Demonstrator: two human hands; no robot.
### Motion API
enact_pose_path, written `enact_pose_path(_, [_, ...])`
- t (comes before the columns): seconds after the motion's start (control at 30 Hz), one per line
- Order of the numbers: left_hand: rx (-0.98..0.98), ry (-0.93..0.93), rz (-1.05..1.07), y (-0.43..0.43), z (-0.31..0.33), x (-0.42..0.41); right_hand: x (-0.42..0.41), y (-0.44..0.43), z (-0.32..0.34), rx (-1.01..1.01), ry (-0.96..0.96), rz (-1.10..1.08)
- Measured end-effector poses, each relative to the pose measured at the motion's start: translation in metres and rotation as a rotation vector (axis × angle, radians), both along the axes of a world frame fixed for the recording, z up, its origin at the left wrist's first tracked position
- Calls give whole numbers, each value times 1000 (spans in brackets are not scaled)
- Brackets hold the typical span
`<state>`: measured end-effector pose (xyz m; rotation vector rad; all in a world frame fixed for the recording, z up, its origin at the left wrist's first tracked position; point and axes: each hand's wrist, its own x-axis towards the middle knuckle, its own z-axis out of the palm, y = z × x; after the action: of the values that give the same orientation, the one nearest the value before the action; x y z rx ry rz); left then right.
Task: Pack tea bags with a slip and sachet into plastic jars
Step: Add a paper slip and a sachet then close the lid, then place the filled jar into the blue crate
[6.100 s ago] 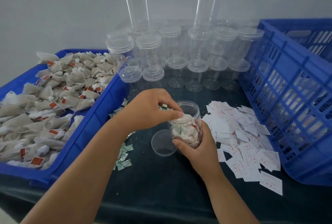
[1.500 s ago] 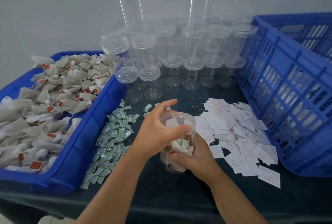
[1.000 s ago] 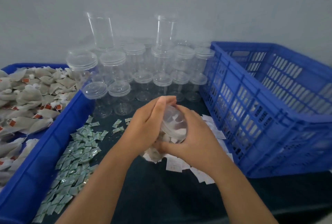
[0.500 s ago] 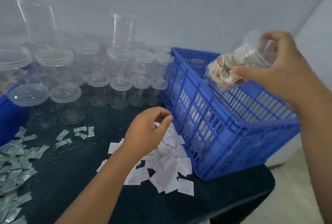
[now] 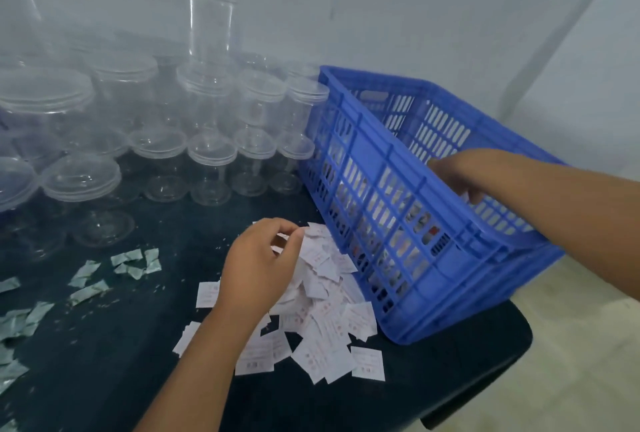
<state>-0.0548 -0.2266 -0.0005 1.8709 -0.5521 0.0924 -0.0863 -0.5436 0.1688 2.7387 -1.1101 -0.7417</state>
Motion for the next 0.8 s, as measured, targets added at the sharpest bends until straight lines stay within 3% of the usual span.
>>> enact_pose_path(0.07, [-2,8,13,3,-1,2,2,-4,-9,41,-38,6])
enact_pose_path(0.2, [4,4,6,3,-4,2,-1,-3,-21,409,-96,-201])
enact_pose_path(0.27, [11,0,3,2,-5,1,-1,-4,-18,494,-95,-269])
enact_pose_path(0.33, [19,-6,1,2,-6,1,2,-1,-7,432,-49,-198])
enact_pose_path(0.4, [24,-16,3,1,-6,1,5,7,17,160,-46,-20])
enact_pose_path(0.47, [34,-18,4,1,-7,1,1,22,48,-118,-183,243])
enact_pose_path(0.5, [35,-15,3,1,-7,1,-5,32,63,-155,-312,321])
enact_pose_path(0.6, [53,-18,3,1,-4,1,-37,81,88,20,-785,494])
enact_pose_path(0.67, [62,-33,2,3,3,0,-61,128,82,212,-979,604])
enact_pose_path(0.8, [83,-27,27,17,21,-4,-87,203,15,482,-1022,672])
